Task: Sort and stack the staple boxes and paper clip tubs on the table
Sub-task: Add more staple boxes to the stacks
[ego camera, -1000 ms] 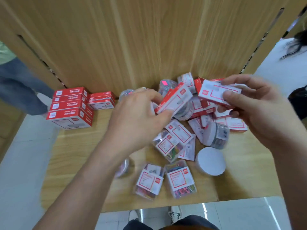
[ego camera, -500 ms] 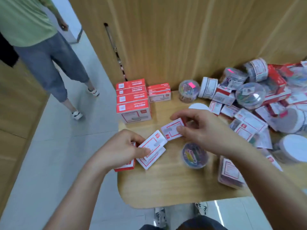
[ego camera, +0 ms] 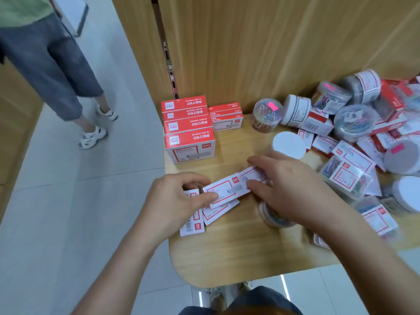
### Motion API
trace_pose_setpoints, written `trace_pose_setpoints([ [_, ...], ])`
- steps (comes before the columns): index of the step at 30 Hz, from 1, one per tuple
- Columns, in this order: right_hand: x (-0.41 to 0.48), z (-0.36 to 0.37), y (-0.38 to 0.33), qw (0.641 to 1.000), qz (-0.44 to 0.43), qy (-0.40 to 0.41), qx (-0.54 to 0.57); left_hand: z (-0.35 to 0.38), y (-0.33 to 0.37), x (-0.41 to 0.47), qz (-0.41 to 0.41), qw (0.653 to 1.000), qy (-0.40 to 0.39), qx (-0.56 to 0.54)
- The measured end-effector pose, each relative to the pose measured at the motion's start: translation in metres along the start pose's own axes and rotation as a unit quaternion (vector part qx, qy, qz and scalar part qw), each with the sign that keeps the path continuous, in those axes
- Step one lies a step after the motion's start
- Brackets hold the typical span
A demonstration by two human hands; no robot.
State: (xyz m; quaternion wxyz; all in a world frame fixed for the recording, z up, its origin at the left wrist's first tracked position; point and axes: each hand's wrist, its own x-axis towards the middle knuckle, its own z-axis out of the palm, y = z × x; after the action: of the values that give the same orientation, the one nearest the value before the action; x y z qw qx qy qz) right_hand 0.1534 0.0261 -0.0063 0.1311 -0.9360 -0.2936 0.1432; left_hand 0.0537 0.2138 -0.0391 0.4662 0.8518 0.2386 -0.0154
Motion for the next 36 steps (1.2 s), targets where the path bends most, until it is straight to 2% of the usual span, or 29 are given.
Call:
trace_pose_setpoints([
  [2,-0.004,-0.004,-0.002,0.999,-0.016,0.025,-0.024,-0.007,0.001,-0.003,-0.014,0.999,0.02,-0.034],
  [4,-0.009,-0.009,-0.003,0.996,-0.069,0.058,-0.017,-0.013,0.006,-0.006,-0.007,0.994,0.037,-0.104],
  [6,-0.011,-0.012,-0.005,0.989,-0.124,0.041,0.064,-0.011,0.018,-0.008,0.022,0.981,0.054,-0.187],
  [7,-0.011,-0.012,-0.008,0.982,-0.131,0.001,0.136,-0.006,0.024,-0.008,0.043,0.975,0.063,-0.208],
  [9,-0.009,-0.009,-0.012,0.952,-0.116,-0.065,0.278,0.009,0.034,-0.008,0.082,0.97,0.073,-0.217],
  [10,-0.009,-0.007,-0.013,0.94,-0.101,-0.065,0.319,0.017,0.039,-0.009,0.095,0.969,0.074,-0.216],
  [13,-0.011,-0.006,-0.003,0.941,-0.051,0.006,0.336,0.029,0.041,-0.011,0.104,0.967,0.068,-0.223],
  [14,-0.011,-0.008,0.002,0.945,-0.04,0.034,0.324,0.029,0.039,-0.012,0.111,0.971,0.075,-0.198],
  [15,-0.011,-0.01,0.01,0.946,-0.027,0.061,0.316,0.028,0.036,-0.014,0.134,0.979,0.088,-0.123],
  [16,-0.011,-0.012,0.017,0.944,-0.007,0.084,0.32,0.027,0.032,-0.015,0.158,0.982,0.099,0.0],
  [18,-0.009,-0.015,0.031,0.942,0.038,0.113,0.315,0.027,0.025,-0.016,0.181,0.955,0.089,0.216],
  [19,-0.008,-0.016,0.036,0.945,0.05,0.118,0.301,0.029,0.023,-0.015,0.174,0.946,0.071,0.265],
  [22,-0.008,-0.016,0.039,0.95,0.056,0.116,0.285,0.034,0.022,-0.015,0.171,0.937,0.055,0.298],
  [25,-0.009,-0.013,0.04,0.939,0.065,0.131,0.311,0.037,0.029,-0.009,0.191,0.936,0.089,0.283],
  [28,-0.01,-0.013,0.044,0.909,0.088,0.166,0.372,0.047,0.043,0.001,0.208,0.921,0.088,0.318],
  [31,-0.013,-0.016,0.051,0.882,0.109,0.193,0.417,0.058,0.058,0.006,0.208,0.911,0.047,0.353],
  [36,-0.016,-0.022,0.055,0.892,0.11,0.184,0.397,0.058,0.068,0.015,0.197,0.907,0.026,0.37],
])
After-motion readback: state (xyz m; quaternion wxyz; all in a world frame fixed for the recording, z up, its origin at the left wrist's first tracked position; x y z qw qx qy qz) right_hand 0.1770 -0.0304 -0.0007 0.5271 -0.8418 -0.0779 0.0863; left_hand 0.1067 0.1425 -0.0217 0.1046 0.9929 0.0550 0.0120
